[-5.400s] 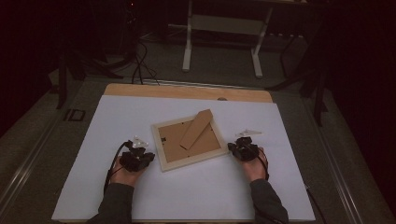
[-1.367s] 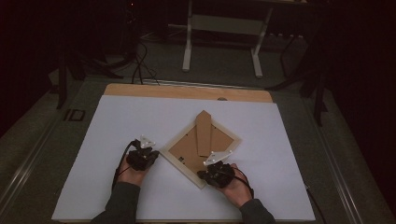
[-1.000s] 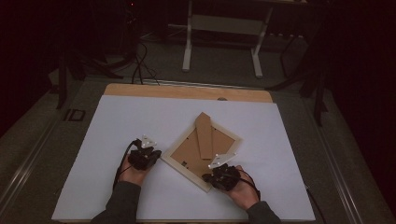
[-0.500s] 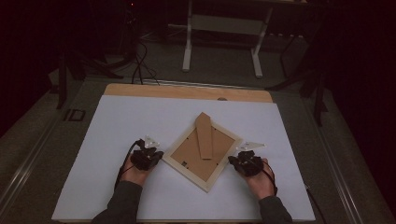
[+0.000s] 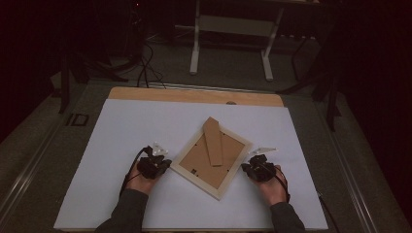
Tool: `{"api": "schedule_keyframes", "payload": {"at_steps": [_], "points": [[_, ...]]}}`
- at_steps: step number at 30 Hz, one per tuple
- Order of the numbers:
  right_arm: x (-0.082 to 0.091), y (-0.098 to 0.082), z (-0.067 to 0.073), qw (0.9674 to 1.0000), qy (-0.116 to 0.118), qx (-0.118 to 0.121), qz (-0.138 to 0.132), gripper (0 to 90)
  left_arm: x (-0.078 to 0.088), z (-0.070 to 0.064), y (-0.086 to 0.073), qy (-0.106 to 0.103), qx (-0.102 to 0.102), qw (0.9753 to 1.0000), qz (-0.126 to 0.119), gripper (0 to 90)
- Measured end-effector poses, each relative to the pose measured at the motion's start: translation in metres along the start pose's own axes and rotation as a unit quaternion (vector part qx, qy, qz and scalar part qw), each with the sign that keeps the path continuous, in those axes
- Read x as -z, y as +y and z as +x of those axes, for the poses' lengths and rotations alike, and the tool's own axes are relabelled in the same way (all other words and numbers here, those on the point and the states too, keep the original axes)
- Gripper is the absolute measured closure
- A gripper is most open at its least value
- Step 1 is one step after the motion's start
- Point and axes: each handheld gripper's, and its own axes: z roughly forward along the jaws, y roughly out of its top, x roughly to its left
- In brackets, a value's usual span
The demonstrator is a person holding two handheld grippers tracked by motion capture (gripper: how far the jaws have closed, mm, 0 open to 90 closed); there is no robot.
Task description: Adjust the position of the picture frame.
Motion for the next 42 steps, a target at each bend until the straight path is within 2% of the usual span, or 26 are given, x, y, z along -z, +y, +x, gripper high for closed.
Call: {"api": "schedule_keyframes", "payload": {"at_steps": [8, 12, 13, 24, 26, 30, 36, 37, 41, 42], "points": [[-0.004, 0.003, -0.012, 0.9998, -0.01, -0.011, 0.013, 90.0, 0.0, -0.011, 0.001, -0.043, -0.005, 0.999, 0.007, 90.0], [-0.005, 0.004, -0.015, 0.9997, -0.011, -0.014, 0.016, 90.0, -0.001, -0.018, 0.001, -0.05, -0.009, 0.9987, 0.007, 90.0], [-0.005, 0.004, -0.016, 0.9997, -0.013, -0.015, 0.016, 90.0, -0.002, -0.023, 0.001, -0.058, -0.01, 0.9982, 0.007, 90.0], [-0.007, 0.009, -0.02, 0.9992, -0.028, -0.019, 0.022, 90.0, -0.002, -0.044, 0.001, -0.084, -0.035, 0.9957, 0.014, 90.0], [-0.007, 0.01, -0.022, 0.9989, -0.033, -0.023, 0.022, 90.0, -0.003, -0.052, 0.002, -0.091, -0.049, 0.9945, 0.017, 90.0], [-0.006, 0.013, -0.024, 0.9987, -0.04, -0.027, 0.019, 90.0, -0.004, -0.059, 0.002, -0.111, -0.058, 0.9919, 0.019, 90.0], [-0.005, 0.019, -0.022, 0.9981, -0.056, -0.008, 0.024, 90.0, -0.004, -0.068, 0.002, -0.128, -0.062, 0.9896, 0.024, 90.0], [-0.006, 0.02, -0.023, 0.9979, -0.059, -0.009, 0.025, 90.0, -0.004, -0.073, 0.002, -0.138, -0.068, 0.9878, 0.024, 90.0], [-0.01, 0.023, -0.031, 0.9979, -0.055, -0.024, 0.023, 90.0, -0.006, -0.081, 0.003, -0.153, -0.08, 0.9846, 0.028, 90.0], [-0.01, 0.023, -0.031, 0.9979, -0.055, -0.024, 0.023, 90.0, -0.006, -0.081, 0.003, -0.153, -0.08, 0.9846, 0.028, 90.0]]}}
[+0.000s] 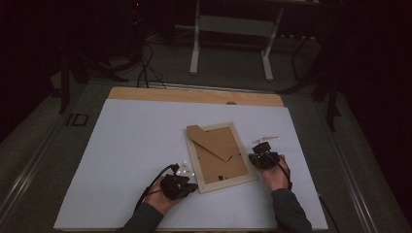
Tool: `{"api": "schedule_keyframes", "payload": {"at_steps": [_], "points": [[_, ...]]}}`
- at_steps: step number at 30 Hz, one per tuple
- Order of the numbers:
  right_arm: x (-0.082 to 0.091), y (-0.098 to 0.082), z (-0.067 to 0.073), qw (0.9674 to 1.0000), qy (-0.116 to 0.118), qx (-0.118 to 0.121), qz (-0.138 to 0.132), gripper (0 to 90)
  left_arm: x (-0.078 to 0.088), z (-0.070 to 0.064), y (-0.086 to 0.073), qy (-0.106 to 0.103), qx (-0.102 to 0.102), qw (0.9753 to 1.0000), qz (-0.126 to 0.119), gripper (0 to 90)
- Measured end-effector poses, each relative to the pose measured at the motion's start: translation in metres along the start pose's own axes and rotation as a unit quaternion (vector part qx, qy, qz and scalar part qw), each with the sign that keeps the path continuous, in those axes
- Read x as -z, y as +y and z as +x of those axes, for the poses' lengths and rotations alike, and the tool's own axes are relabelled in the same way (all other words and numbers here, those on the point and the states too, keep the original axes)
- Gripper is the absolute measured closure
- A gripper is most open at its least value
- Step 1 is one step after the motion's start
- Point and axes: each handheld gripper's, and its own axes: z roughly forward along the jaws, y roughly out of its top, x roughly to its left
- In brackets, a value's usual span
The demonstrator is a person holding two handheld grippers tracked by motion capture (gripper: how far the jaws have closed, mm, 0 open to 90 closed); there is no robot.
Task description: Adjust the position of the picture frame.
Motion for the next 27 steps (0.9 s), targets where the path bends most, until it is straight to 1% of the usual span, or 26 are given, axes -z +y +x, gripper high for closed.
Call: {"api": "schedule_keyframes", "payload": {"at_steps": [2, 6, 8, 10, 13, 14, 15, 17, 19, 21, 22, 23, 24, 25, 26, 27], "points": [[-0.006, 0.001, -0.002, 1.0, 0.0, -0.008, 0.005, 90.0, -0.001, -0.001, 0.0, -0.007, -0.001, 1.0, 0.0, 90.0], [-0.009, 0.003, -0.003, 0.9998, 0.007, -0.017, 0.0, 90.0, -0.003, -0.004, 0.001, -0.019, -0.008, 0.9998, 0.002, 90.0], [-0.01, 0.006, -0.002, 0.9999, 0.003, -0.016, 0.0, 90.0, -0.004, -0.006, 0.002, -0.026, -0.011, 0.9996, 0.003, 90.0], [-0.012, 0.008, -0.002, 1.0, 0.002, -0.01, 0.001, 90.0, -0.005, -0.008, 0.002, -0.03, -0.019, 0.9994, 0.003, 90.0], [-0.013, 0.011, 0.0, 1.0, -0.001, -0.002, 0.003, 90.0, -0.005, -0.009, 0.003, -0.031, -0.021, 0.9993, 0.003, 90.0], [-0.015, 0.015, 0.0, 1.0, 0.003, 0.001, 0.006, 90.0, -0.005, -0.008, 0.002, -0.037, -0.027, 0.999, 0.001, 90.0], [-0.016, 0.015, -0.001, 1.0, 0.006, 0.003, 0.006, 90.0, -0.005, -0.007, 0.002, -0.041, -0.024, 0.9989, 0.001, 90.0], [-0.016, 0.014, -0.002, 0.9999, 0.008, 0.006, 0.003, 90.0, -0.005, -0.005, 0.002, -0.04, -0.023, 0.9989, -0.001, 90.0], [-0.013, 0.011, -0.003, 0.9999, 0.014, 0.004, 0.0, 90.0, -0.003, -0.001, 0.002, -0.036, -0.016, 0.9992, -0.005, 90.0], [-0.007, 0.007, -0.005, 0.9998, 0.02, 0.002, -0.006, 90.0, 0.001, 0.005, 0.001, -0.025, -0.009, 0.9996, -0.007, 90.0], [-0.005, 0.006, -0.006, 0.9997, 0.022, 0.001, -0.01, 90.0, 0.001, 0.005, 0.001, -0.025, -0.009, 0.9996, -0.007, 90.0], [0.0, 0.004, -0.006, 0.9996, 0.025, -0.001, -0.013, 90.0, 0.007, 0.014, 0.0, -0.013, 0.008, 0.9997, -0.017, 90.0], [0.006, 0.001, -0.007, 0.9995, 0.024, 0.0, -0.019, 90.0, 0.01, 0.018, 0.0, -0.009, 0.016, 0.9996, -0.023, 90.0], [0.011, -0.002, -0.008, 0.9993, 0.028, -0.004, -0.024, 90.0, 0.013, 0.023, 0.0, -0.003, 0.023, 0.9993, -0.028, 90.0], [0.016, -0.004, -0.009, 0.999, 0.035, -0.007, -0.026, 90.0, 0.016, 0.027, 0.001, 0.002, 0.032, 0.999, -0.033, 90.0], [0.021, -0.007, -0.01, 0.999, 0.036, -0.007, -0.028, 90.0, 0.019, 0.032, 0.001, 0.007, 0.04, 0.9985, -0.036, 90.0]]}}
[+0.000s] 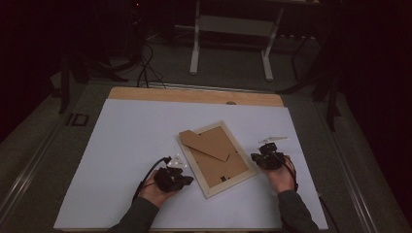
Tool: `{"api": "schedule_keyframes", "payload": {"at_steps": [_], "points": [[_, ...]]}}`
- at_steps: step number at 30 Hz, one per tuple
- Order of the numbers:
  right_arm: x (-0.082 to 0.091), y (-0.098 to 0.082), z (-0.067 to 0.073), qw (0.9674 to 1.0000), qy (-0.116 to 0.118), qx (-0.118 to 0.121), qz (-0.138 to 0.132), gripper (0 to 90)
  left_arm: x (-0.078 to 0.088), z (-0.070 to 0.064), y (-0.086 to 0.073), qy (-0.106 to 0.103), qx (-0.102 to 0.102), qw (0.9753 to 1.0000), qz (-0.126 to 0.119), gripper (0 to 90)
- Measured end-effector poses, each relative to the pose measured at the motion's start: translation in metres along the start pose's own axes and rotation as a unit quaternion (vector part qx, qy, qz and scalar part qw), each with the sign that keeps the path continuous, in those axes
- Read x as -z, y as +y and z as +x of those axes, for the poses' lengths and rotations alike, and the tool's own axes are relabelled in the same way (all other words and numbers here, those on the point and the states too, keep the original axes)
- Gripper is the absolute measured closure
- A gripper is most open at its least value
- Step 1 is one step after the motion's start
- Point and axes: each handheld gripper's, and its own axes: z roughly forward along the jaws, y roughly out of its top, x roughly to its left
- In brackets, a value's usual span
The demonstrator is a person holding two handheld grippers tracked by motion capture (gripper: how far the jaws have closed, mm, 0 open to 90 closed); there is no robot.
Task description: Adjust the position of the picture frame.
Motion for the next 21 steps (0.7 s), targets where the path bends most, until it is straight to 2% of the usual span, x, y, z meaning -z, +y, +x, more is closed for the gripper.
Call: {"api": "schedule_keyframes", "payload": {"at_steps": [5, 8, 11, 17, 18, 19, 21], "points": [[0.015, -0.012, 0.001, 1.0, 0.001, 0.003, 0.001, 90.0, 0.011, 0.023, 0.005, 0.035, 0.03, 0.9985, -0.028, 90.0], [0.017, -0.019, 0.002, 1.0, 0.004, 0.001, 0.005, 90.0, 0.018, 0.038, 0.008, 0.055, 0.05, 0.996, -0.049, 90.0], [0.017, -0.026, 0.005, 0.9999, 0.004, 0.002, 0.01, 90.0, 0.021, 0.053, 0.013, 0.07, 0.064, 0.9937, -0.06, 90.0], [0.024, -0.035, 0.007, 1.0, 0.005, -0.002, 0.006, 90.0, 0.021, 0.084, 0.033, 0.097, 0.076, 0.9899, -0.071, 90.0], [0.025, -0.037, 0.008, 0.9999, 0.007, -0.002, 0.008, 90.0, 0.02, 0.09, 0.037, 0.099, 0.078, 0.9896, -0.07, 90.0], [0.025, -0.037, 0.008, 0.9999, 0.007, -0.002, 0.008, 90.0, 0.02, 0.09, 0.037, 0.099, 0.078, 0.9896, -0.07, 90.0], [0.024, -0.044, 0.012, 0.9998, 0.013, 0.003, 0.012, 90.0, 0.012, 0.104, 0.046, 0.107, 0.078, 0.9891, -0.063, 90.0]]}}
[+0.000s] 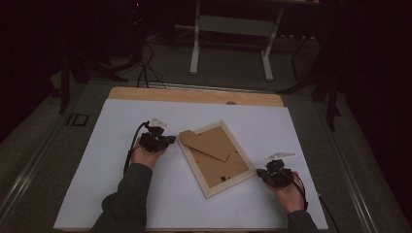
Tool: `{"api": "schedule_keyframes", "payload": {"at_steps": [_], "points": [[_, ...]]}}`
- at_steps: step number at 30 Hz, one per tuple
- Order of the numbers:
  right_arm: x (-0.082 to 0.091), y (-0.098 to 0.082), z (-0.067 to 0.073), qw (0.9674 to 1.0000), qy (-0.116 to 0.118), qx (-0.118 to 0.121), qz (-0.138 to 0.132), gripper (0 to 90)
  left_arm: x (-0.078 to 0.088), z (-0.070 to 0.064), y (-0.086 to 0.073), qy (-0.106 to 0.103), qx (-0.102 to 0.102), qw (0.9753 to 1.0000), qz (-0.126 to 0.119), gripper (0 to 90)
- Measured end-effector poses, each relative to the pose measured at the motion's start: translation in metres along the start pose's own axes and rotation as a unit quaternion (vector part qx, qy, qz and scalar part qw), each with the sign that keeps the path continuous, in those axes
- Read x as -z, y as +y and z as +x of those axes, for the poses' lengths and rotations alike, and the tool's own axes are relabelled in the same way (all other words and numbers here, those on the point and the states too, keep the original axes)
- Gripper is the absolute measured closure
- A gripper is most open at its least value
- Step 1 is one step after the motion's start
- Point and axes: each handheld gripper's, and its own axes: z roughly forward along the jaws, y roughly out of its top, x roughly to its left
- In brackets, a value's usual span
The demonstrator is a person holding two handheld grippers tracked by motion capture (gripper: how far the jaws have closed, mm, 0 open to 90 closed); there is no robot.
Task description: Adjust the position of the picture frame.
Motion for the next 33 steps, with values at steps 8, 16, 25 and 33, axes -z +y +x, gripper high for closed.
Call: {"api": "schedule_keyframes", "payload": {"at_steps": [8, 16, 25, 33], "points": [[-0.001, -0.006, 0.01, 0.9998, 0.011, 0.014, 0.01, 90.0, -0.029, 0.019, 0.007, 0.009, 0.015, 0.9998, 0.003, 90.0], [-0.006, -0.012, 0.017, 0.9992, 0.019, 0.024, 0.024, 90.0, -0.047, 0.023, 0.012, 0.0, 0.017, 0.9998, 0.006, 90.0], [-0.008, -0.01, 0.019, 0.9991, 0.024, 0.025, 0.024, 90.0, -0.045, 0.022, 0.013, -0.004, 0.008, 0.9997, 0.023, 90.0], [-0.012, -0.005, 0.012, 0.9992, 0.032, 0.013, 0.022, 90.0, -0.038, 0.019, 0.008, -0.01, 0.008, 0.9994, 0.032, 90.0]]}}
